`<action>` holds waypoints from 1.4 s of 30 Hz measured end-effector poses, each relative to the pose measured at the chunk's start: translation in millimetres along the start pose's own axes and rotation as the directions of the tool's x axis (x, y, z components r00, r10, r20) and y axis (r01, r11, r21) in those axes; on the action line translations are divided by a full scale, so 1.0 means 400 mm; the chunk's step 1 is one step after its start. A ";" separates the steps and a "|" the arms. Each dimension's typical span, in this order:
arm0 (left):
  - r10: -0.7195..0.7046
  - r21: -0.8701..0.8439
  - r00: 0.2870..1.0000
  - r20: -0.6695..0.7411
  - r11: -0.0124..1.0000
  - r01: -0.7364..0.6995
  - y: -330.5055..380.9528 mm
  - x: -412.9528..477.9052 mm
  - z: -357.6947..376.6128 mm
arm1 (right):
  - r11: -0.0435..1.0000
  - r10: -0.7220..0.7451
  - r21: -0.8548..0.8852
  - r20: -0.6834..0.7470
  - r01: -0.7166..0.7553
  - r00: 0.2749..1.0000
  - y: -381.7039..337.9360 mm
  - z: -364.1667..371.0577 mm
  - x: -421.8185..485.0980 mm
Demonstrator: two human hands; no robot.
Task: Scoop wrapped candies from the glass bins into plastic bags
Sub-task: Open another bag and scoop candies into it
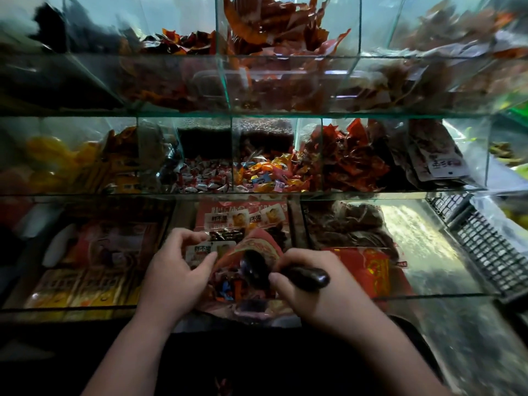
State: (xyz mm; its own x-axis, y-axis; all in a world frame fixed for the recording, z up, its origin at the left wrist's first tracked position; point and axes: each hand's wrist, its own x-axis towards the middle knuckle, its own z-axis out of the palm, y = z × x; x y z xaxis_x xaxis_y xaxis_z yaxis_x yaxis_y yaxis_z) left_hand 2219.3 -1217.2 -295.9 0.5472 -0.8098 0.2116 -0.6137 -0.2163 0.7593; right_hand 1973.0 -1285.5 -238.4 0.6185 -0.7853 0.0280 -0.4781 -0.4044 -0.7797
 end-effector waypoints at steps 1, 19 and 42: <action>-0.022 -0.012 0.999 0.031 1.000 0.023 -0.006 -0.002 0.006 | 1.000 0.007 0.004 -0.005 -0.007 1.000 0.020 0.034 0.020; -0.153 -0.250 0.985 -0.080 0.960 0.129 -0.047 -0.037 0.077 | 0.476 0.648 0.765 0.030 -0.434 0.761 0.109 0.229 0.085; -0.030 0.138 0.969 0.244 0.990 -0.004 0.032 -0.055 0.186 | 0.455 0.470 0.880 -0.110 -0.134 0.876 0.012 -0.012 -0.083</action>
State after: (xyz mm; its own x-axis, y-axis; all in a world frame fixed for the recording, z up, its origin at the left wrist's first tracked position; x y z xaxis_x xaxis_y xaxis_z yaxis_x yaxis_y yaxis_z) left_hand 2157.2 -1242.7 -336.7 0.4098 -0.9116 0.0320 -0.6888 -0.2863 0.6660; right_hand 1947.3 -1263.8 -240.0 0.2487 -0.9293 -0.2732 0.2486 0.3338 -0.9092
